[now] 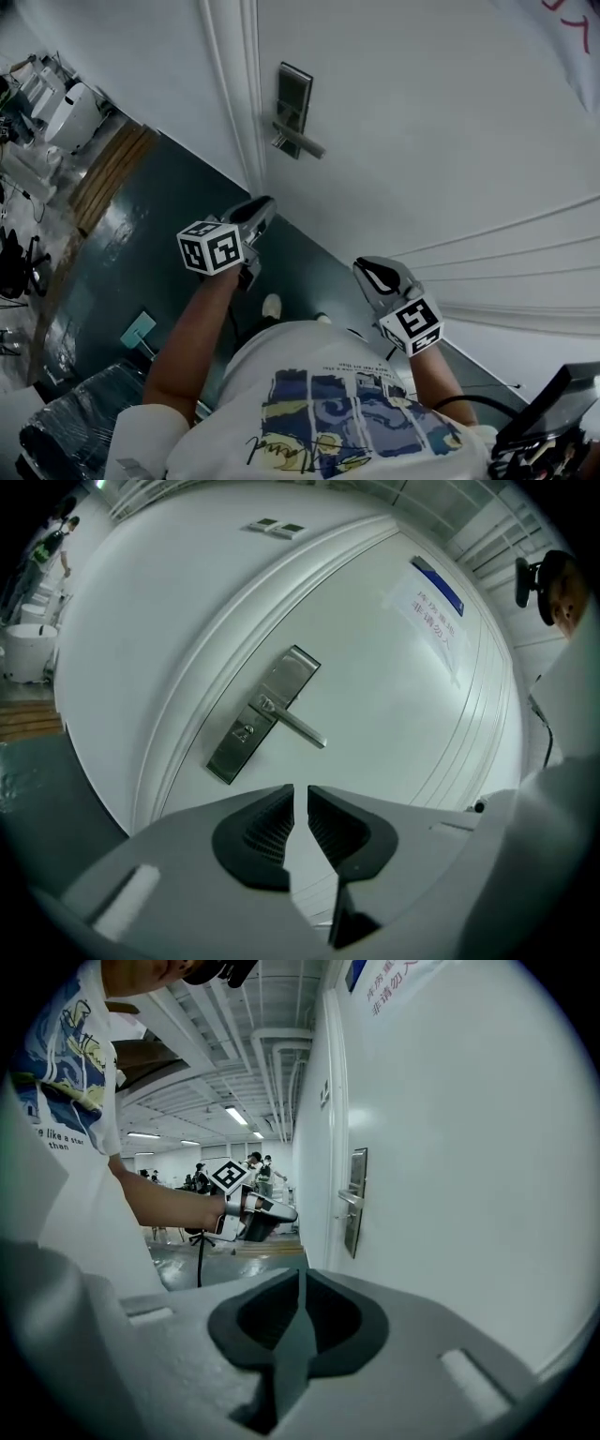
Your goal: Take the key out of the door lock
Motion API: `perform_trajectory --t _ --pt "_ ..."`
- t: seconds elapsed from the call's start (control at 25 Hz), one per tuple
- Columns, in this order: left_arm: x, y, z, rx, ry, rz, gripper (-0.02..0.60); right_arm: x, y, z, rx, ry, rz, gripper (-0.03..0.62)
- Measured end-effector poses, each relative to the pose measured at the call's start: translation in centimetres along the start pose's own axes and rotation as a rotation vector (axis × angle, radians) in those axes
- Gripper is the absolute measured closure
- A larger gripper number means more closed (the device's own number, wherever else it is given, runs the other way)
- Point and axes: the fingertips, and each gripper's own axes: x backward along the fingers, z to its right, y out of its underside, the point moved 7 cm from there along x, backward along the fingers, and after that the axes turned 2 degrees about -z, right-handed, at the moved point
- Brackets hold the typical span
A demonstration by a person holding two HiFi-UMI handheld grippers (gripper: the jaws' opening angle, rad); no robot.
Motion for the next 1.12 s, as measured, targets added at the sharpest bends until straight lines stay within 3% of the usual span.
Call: perform_trajectory --t 0.16,0.6,0.84,1.12 --pt "-1.9 -1.3 -2.1 0.029 0.025 -0.015 0.515 -0.1 -0.1 -0.4 -0.036 0.057 -0.010 0.579" --pt "-7.2 -2.9 -7.7 0.293 0.109 0.018 0.487 1.3 0.8 -1.1 -0.110 0.203 -0.074 0.579" --pt "-9.4 -3.3 -9.9 0.426 0.150 0.067 0.449 1.7 1.3 -1.3 -0.136 0.245 -0.109 0.579" --pt "-11.3 -3.4 -11.3 0.552 0.193 0.100 0.448 1.8 1.5 -1.1 -0.151 0.271 -0.141 0.579"
